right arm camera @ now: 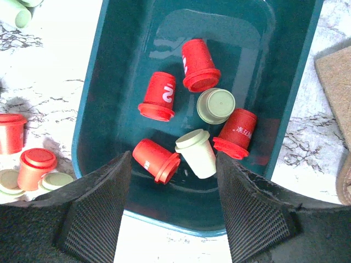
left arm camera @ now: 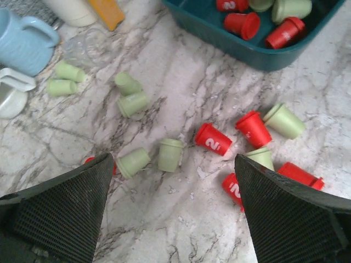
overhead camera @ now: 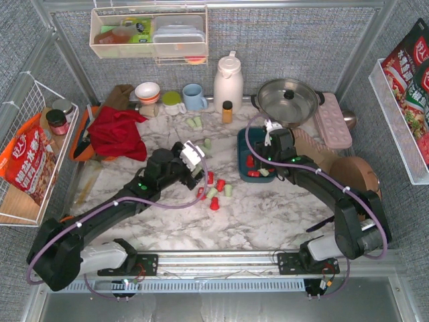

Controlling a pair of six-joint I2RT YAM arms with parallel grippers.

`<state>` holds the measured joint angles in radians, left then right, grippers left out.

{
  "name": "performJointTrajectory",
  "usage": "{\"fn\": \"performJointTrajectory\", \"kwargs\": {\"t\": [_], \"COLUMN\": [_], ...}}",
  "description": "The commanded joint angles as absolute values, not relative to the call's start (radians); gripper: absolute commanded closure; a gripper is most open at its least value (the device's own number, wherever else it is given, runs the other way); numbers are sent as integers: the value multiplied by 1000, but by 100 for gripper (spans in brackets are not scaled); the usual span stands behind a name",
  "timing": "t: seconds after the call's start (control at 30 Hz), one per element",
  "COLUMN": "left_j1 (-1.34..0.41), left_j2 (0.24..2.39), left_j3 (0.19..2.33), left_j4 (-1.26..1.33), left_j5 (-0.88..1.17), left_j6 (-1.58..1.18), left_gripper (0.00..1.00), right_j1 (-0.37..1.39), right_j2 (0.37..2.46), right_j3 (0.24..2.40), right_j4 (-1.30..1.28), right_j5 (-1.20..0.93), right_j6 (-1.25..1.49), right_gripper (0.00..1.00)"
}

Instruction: Mix the coffee capsules in the storage basket

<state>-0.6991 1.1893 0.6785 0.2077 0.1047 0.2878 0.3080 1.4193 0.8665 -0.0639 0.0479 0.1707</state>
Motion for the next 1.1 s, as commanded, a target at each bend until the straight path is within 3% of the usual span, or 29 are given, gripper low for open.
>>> {"fn": "performJointTrajectory", "kwargs": {"t": [0.0, 0.13, 0.47, 0.67, 1.07], "left_j1": [-700, -700, -697, -692, -687], "left_j2": [1194, 1245, 1453, 1601, 1689], "left_j3": [688, 656, 772, 864, 902], "left_j4": [96, 32, -173, -304, -262], "left_j5": [235, 380, 459, 510, 466], "left_j6": [312, 448, 738, 869, 872], "left_gripper": [1, 3, 5, 15, 16], "right_j1": [307, 306, 301, 301, 299], "right_j2": [1408, 1401, 1399, 1405, 1423], "right_j3": [873, 871, 871, 873, 881], "right_j4": [-66, -69, -74, -77, -81], "right_j5": [45, 44, 45, 40, 22], "right_j6": [173, 173, 169, 167, 170], "right_gripper": [33, 33, 33, 33, 33]}}
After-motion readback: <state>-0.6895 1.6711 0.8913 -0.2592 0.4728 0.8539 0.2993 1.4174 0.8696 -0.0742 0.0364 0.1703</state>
